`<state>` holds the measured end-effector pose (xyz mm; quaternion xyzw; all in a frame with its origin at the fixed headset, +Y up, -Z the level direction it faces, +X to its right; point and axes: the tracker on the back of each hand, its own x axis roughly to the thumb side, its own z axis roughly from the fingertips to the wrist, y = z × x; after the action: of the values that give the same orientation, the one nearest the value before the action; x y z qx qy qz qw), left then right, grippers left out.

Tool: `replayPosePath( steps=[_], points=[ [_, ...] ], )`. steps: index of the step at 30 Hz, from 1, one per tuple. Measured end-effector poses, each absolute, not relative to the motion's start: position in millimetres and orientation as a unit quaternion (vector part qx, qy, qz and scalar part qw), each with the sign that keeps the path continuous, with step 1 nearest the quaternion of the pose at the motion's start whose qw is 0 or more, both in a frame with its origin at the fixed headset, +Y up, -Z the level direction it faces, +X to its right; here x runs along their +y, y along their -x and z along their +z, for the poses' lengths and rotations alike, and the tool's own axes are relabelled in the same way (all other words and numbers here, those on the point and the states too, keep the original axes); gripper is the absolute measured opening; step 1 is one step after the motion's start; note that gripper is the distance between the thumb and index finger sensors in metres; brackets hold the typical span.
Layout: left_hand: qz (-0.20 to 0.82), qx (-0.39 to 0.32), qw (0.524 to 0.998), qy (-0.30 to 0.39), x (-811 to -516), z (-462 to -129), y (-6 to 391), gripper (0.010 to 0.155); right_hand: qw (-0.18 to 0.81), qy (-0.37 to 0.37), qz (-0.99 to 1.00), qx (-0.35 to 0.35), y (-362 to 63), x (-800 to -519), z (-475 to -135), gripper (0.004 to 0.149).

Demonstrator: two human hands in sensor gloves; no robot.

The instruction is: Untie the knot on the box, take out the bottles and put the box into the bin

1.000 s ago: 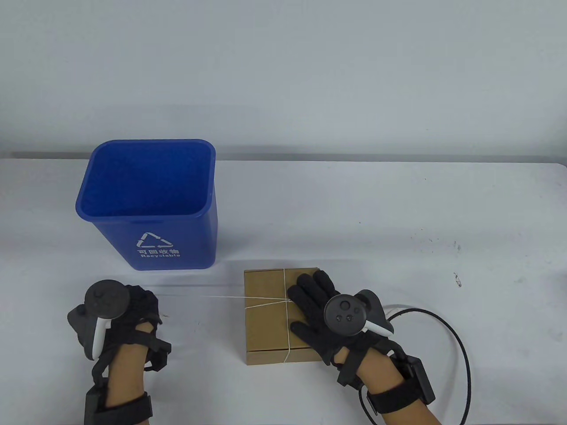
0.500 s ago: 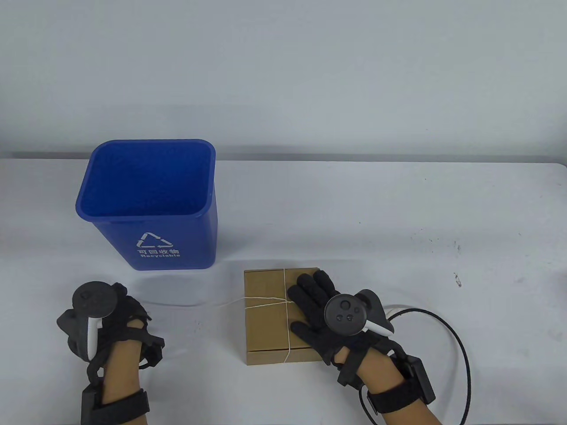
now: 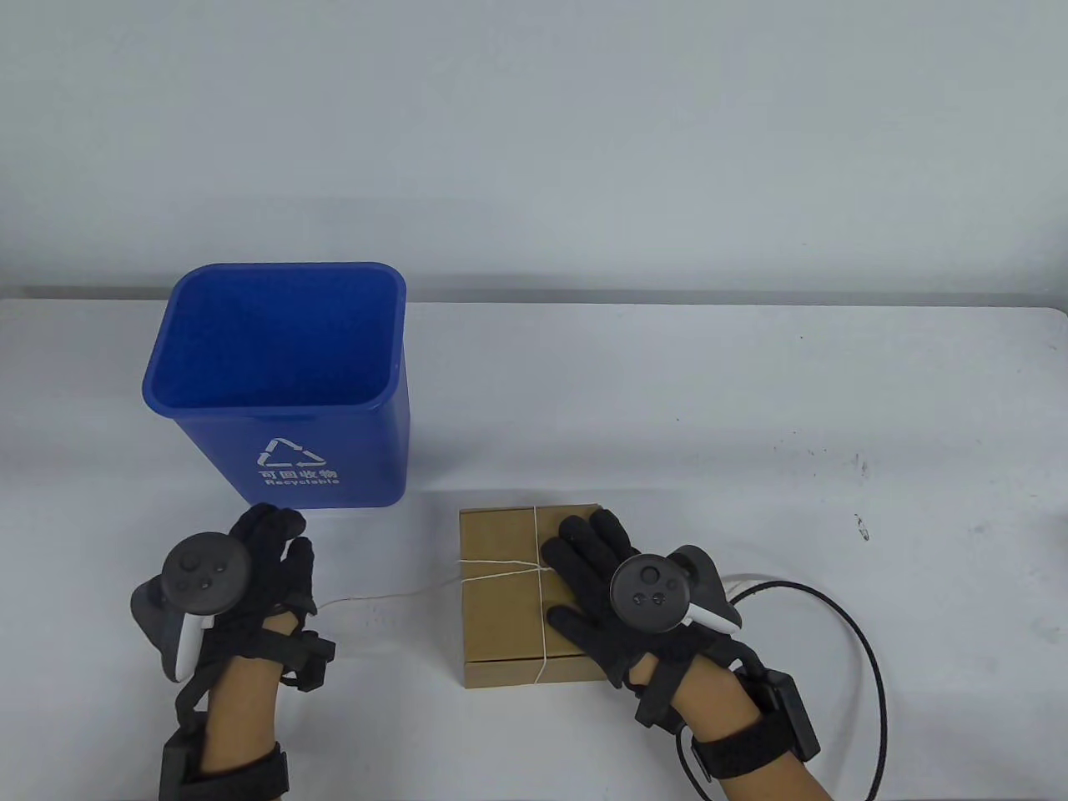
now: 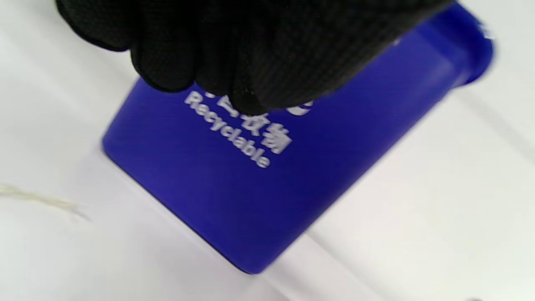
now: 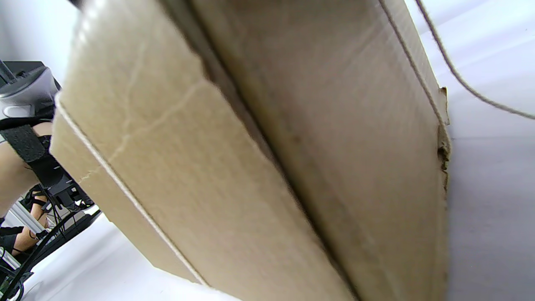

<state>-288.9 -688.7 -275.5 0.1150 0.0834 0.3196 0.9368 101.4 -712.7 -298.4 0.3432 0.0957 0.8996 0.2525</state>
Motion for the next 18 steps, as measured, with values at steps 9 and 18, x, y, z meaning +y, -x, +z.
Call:
replayPosePath(
  steps=[9,18],
  points=[
    [0.257,-0.081,0.953,-0.136,-674,-264,215,0.051,0.256,-0.341,0.899,0.096,-101,-713,-299,0.074],
    [0.232,-0.206,0.945,-0.099,-665,-266,148,0.056,0.256,-0.340,0.900,0.096,-100,-713,-299,0.074]
  ],
)
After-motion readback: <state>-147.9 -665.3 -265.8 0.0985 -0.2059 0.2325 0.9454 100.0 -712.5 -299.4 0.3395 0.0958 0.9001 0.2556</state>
